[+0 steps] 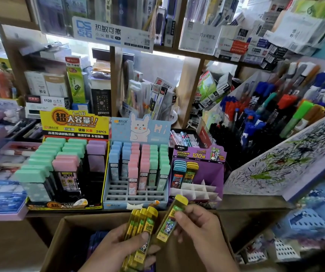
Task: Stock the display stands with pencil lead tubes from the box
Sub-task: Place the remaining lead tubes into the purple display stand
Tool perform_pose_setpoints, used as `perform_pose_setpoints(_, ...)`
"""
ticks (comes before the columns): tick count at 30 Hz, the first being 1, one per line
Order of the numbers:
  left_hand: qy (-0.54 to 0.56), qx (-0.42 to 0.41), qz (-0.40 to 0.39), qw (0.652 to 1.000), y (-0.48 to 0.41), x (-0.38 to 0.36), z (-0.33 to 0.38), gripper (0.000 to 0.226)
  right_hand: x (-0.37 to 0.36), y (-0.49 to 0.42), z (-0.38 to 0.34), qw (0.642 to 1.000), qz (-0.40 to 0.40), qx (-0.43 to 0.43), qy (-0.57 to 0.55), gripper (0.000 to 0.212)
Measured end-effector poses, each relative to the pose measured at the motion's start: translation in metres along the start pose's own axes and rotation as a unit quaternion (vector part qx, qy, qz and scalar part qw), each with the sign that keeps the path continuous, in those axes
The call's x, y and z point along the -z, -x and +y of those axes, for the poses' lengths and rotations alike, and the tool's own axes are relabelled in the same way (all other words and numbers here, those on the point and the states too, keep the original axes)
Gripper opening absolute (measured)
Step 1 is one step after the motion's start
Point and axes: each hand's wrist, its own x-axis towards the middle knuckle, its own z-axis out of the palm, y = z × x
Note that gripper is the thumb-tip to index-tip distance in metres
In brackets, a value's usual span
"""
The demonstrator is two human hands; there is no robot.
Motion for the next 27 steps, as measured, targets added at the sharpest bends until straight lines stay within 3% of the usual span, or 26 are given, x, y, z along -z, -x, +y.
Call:
perform_pose_setpoints(5,0.015,-0.001,-0.031,0.999,0.005,-0.001,0.004,0.023,0.011,-0.007,-0.021,0.989,0.107,0.104,0.020,0.009)
perform_pose_setpoints(9,0.014,0.008,-0.033,0.999,0.004,0.000,0.010,0.033,0.027,-0.017,-0.040,0.973,0.148,0.153,0.091,0.010)
perform_pose_setpoints(18,0.022,0.009,-0.030,0.999,0.002,0.004,0.014,0.037,0.043,-0.055,-0.049,0.937,0.162,0.187,0.245,0.016)
perform_pose_setpoints(27,0.028,0.011,-0.033,0.999,-0.001,0.005,0.014,0.040,0.042,-0.070,-0.045,0.925,0.172,0.196,0.277,0.018)
